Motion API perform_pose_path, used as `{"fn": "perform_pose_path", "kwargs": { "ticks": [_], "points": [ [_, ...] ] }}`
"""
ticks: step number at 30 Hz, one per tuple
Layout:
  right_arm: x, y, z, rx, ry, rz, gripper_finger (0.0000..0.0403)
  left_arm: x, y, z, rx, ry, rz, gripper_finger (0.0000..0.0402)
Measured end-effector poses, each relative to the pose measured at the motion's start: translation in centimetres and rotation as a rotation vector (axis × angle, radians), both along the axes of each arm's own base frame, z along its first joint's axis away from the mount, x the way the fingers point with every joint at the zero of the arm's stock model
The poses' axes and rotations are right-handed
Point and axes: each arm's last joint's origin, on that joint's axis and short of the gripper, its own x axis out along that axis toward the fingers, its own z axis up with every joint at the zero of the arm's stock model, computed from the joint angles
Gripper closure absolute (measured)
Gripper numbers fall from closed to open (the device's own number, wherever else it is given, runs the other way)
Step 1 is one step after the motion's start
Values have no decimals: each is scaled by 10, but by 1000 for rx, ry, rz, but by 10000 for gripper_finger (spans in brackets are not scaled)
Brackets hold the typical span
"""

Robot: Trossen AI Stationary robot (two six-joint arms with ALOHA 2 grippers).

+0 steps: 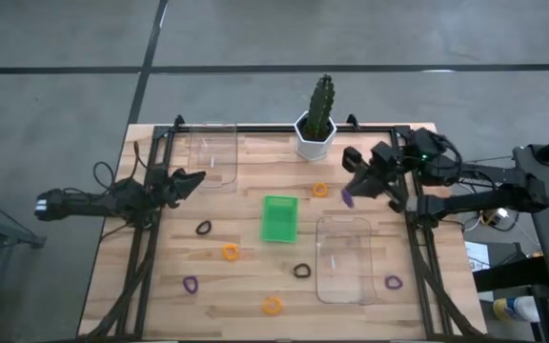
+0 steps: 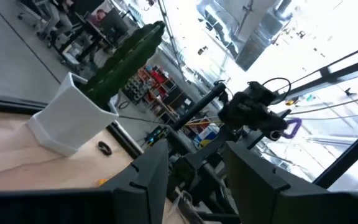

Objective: Sort spring keychains
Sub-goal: Put the top purple spring keychain into the top transparent bin

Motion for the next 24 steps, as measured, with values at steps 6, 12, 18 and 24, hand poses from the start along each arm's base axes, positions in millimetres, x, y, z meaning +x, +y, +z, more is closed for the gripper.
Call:
{"fn": "perform_pose_path", "kwargs": {
  "ticks": [6, 12, 18, 24],
  "points": [
    [31, -11, -24, 27, 106, -165, 390, 7, -1, 5, 2, -45, -17, 252],
    [67, -23, -49, 49, 281, -322, 390, 18, -3, 16, 19, -57, -82, 252],
    [101, -30, -54, -42, 417, -476, 390, 40, -5, 42, 101, -4, -144, 252],
    [130, -23, -38, -233, 546, -671, 390, 63, -6, 58, 167, 63, -142, 252]
  ]
}}
